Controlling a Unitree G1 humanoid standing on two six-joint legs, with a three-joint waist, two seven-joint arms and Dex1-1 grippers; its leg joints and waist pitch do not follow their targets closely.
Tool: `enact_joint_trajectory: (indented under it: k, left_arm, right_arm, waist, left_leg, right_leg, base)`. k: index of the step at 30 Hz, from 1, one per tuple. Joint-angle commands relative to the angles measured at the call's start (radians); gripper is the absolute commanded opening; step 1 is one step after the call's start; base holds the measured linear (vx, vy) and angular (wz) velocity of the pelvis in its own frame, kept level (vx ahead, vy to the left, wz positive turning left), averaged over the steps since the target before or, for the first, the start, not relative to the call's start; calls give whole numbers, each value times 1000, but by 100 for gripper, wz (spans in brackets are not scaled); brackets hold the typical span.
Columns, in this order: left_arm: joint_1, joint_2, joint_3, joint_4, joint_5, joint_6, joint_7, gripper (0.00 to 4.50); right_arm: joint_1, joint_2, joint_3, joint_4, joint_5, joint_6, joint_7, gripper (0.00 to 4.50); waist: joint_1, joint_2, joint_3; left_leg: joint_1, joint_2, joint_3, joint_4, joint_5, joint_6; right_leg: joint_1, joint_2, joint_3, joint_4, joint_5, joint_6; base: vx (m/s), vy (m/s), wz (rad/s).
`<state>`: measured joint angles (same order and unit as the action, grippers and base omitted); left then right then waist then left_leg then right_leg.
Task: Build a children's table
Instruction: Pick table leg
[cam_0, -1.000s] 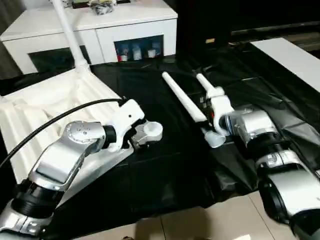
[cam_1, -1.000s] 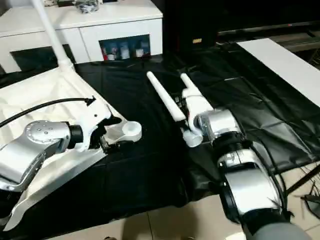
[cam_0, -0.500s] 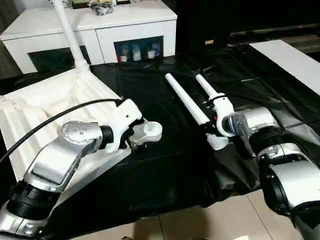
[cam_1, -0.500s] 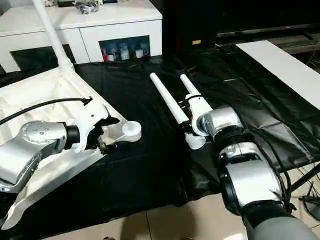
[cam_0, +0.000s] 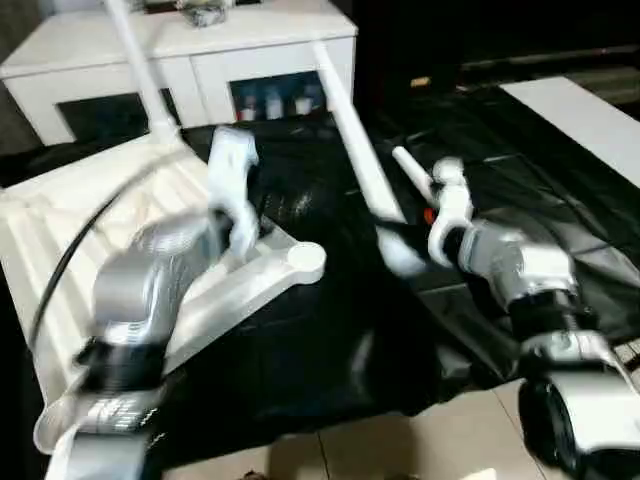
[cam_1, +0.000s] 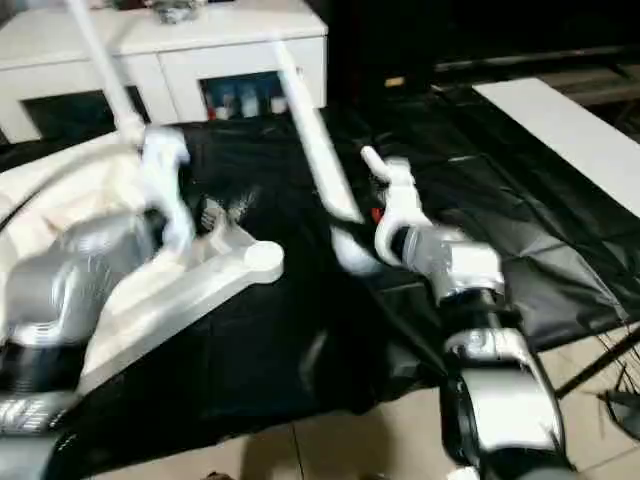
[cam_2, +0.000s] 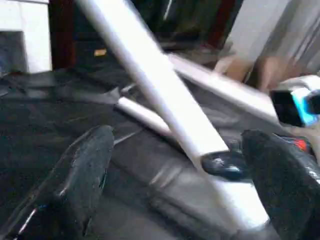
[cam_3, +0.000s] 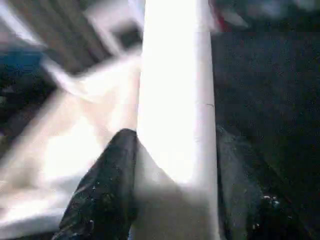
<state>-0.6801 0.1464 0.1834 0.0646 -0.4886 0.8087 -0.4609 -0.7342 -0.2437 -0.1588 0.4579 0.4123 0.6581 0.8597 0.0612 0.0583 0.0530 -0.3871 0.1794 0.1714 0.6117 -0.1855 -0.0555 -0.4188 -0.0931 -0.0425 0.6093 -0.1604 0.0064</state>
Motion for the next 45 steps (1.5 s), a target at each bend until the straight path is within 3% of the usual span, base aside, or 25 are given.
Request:
enact_joint_trajectory:
  k: [1, 3, 7, 12, 13, 16, 20, 21, 22, 24, 27, 29, 38, 45]
  left_arm:
    - [-55, -26, 73, 67, -81, 40, 31, 450]
    - [-98, -63, 121, 98, -123, 69, 41, 450]
    - [-129, -96, 144, 81, -206, 126, 43, 450]
    - [-140, -112, 131, 78, -231, 141, 42, 450]
    - [-141, -114, 131, 76, -232, 148, 45, 450]
    - [-137, -116, 136, 76, -226, 149, 61, 450]
    - [-122, -98, 128, 72, -213, 143, 94, 450]
    - [-121, -98, 128, 72, -211, 142, 96, 432]
    - [-113, -88, 115, 75, -177, 123, 121, 414]
    - [-112, -85, 112, 77, -163, 114, 133, 414]
    - [-110, -81, 102, 81, -108, 72, 185, 378]
    - [-125, -118, 135, 92, -69, 16, 315, 363]
    - [-114, -178, 157, 91, -105, 34, 370, 283]
    - [-114, -181, 179, 89, -115, 29, 416, 229]
  right_arm:
    - [45, 0, 15, -110, 78, 61, 88, 187]
    - [81, -6, 34, -174, 106, 74, 107, 186]
    - [117, -7, 47, -254, 142, 100, 124, 186]
    - [136, -8, 63, -312, 160, 133, 132, 186]
    - [138, -9, 66, -320, 164, 139, 131, 186]
    - [137, -11, 78, -325, 163, 139, 123, 186]
    - [131, -17, 116, -326, 122, 115, 98, 186]
    - [131, -16, 117, -325, 119, 112, 96, 186]
    - [122, -12, 142, -310, 50, 56, 46, 186]
    - [117, -9, 150, -302, 23, 36, 22, 186]
    - [111, -4, 186, -295, -33, -19, -18, 186]
    - [113, 24, 209, -279, -72, -65, -81, 186]
    - [125, 70, 266, -279, -137, -116, -143, 186]
    - [105, 93, 279, -238, -191, -169, -220, 186]
  waist:
    - [8, -5, -79]
    - [10, -8, -78]
    - [13, -14, -75]
    - [13, -15, -73]
    - [11, -24, -73]
    - [10, -18, -72]
    - [9, -23, -71]
    - [9, -22, -71]
    - [9, -23, -72]
    - [7, -22, -71]
    - [4, -20, -71]
    - [2, -23, -71]
    - [4, -13, -74]
    - [2, -14, -75]
  left_leg:
    - [13, 22, -3, -62, -145, 91]
    - [14, 23, -3, -65, -150, 82]
    - [14, 24, -4, -68, -175, 58]
    - [10, 24, -6, -70, -167, 53]
    - [9, 23, -5, -70, -166, 54]
    - [11, 24, -6, -70, -171, 48]
    - [9, 25, -7, -72, -163, 43]
    - [10, 25, -7, -72, -161, 41]
    - [9, 25, -7, -71, -158, 40]
    - [9, 25, -7, -72, -156, 31]
    - [8, 25, -7, -73, -166, 25]
    - [6, 25, -7, -72, -160, 28]
    - [7, 25, -8, -71, -143, 48]
    - [7, 24, -8, -70, -149, 47]
  right_leg:
    - [63, -28, 18, -60, -137, -274]
    - [62, -29, 18, -64, -157, -270]
    - [59, -32, 18, -70, -216, -257]
    - [59, -33, 18, -75, -252, -221]
    - [60, -32, 18, -76, -255, -218]
    - [57, -33, 18, -78, -272, -211]
    - [57, -33, 19, -77, -272, -203]
    - [56, -33, 19, -77, -270, -202]
    - [56, -33, 19, -76, -266, -200]
    - [54, -33, 20, -77, -270, -190]
    - [55, -33, 20, -78, -273, -181]
    - [56, -32, 20, -76, -243, -189]
    - [57, -32, 18, -71, -181, -219]
    - [59, -32, 18, -70, -164, -227]
  base:
    - [0, 0, 0]
    - [0, 0, 0]
    - [0, 0, 0]
    - [0, 0, 0]
    - [0, 0, 0]
    - [0, 0, 0]
    - [0, 0, 0]
    - [0, 0, 0]
    - [0, 0, 0]
    - [0, 0, 0]
    - [0, 0, 0]
    - [0, 0, 0]
    - [0, 0, 0]
    - [0, 0, 0]
